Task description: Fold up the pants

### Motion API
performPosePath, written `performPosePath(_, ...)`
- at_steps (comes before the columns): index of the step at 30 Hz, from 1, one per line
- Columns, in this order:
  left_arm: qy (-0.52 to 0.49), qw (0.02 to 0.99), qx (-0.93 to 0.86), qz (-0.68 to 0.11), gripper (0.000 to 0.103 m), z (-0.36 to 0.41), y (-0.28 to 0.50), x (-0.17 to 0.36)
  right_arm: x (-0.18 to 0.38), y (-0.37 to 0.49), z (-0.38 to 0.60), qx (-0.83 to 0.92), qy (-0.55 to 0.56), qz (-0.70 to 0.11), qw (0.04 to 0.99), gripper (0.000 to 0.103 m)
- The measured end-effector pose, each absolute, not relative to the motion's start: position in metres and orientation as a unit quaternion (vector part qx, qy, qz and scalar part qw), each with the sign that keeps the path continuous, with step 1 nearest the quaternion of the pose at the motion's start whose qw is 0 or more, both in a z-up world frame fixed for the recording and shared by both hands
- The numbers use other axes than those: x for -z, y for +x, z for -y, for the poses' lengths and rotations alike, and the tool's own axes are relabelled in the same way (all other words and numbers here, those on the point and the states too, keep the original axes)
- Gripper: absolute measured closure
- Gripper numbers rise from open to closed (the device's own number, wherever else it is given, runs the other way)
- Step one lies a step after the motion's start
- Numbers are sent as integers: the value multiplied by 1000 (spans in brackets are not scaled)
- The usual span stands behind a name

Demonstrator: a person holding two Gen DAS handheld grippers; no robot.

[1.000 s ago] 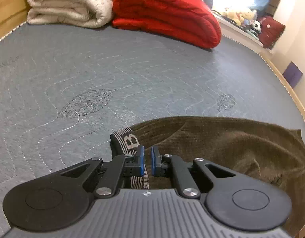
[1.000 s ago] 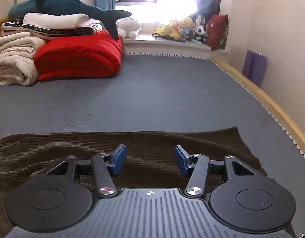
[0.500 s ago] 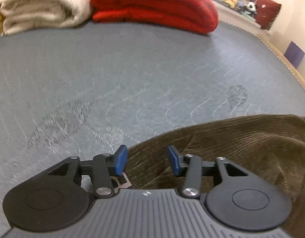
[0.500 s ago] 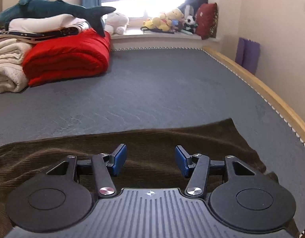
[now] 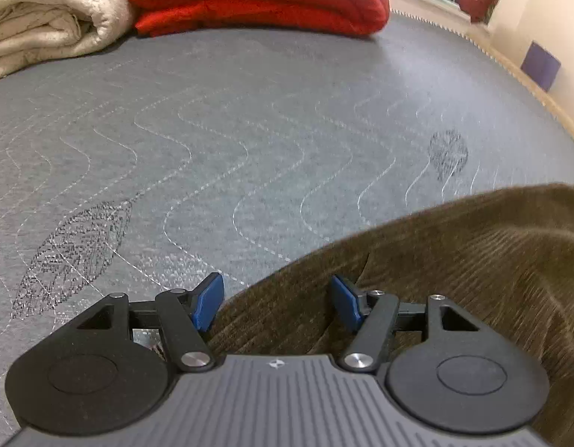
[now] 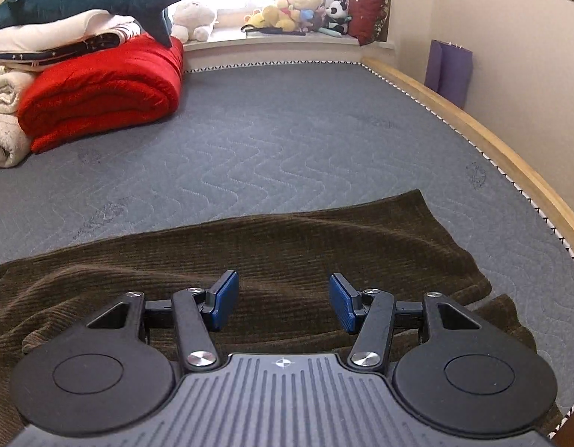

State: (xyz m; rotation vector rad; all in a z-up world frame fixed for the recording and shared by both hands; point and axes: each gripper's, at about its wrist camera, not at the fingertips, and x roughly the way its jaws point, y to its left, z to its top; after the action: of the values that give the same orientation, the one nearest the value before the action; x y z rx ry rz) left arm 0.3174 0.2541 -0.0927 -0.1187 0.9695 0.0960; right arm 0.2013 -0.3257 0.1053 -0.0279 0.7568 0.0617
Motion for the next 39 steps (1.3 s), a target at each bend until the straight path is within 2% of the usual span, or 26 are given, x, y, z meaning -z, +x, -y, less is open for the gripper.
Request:
performPosePath(1,-50,878,-51,-473,39,-253,318,96,-104,202,326,-29,-15,-371,928,47)
performPosePath(2,-49,877,-52,-476,48,-253,318,96,-103,202,326,-28,-14,-373,927,47)
performPosePath(3,-52,877,-49,-475,61,-252,318,96,-103,203,326,-26,-12,-375,926,47)
performPosePath(6,-48,879,-42,-473,86,-246,315,89,-103,202,329,-23,3,-378,925,47)
performPosePath(8,-35,878,-42,-476,91,-240,312,84,-104,201,331,-18,13,-376,926,47)
performPosePath(19,53,901,-31,-430,96,-192,262,19,-102,189,350,8,82,-385,919,48)
performPosePath(21,63,907,-17,-416,96,-181,243,-2,-101,186,353,11,96,-387,917,52)
performPosePath(25,82,919,27,-384,97,-153,178,-41,-102,180,358,17,130,-381,915,73)
performPosePath(27,95,920,53,-376,97,-139,138,-51,-105,175,361,23,134,-370,919,78)
performPosePath(30,112,909,87,-391,97,-122,86,-41,-109,168,371,32,149,-358,921,78)
performPosePath(32,140,888,107,-426,97,-114,64,-15,-108,165,380,36,165,-357,919,78)
performPosePath(35,192,853,125,-469,97,-97,56,19,-104,166,397,50,183,-361,913,78)
performPosePath(39,200,842,132,-482,96,-94,66,37,-94,174,415,70,219,-373,899,78)
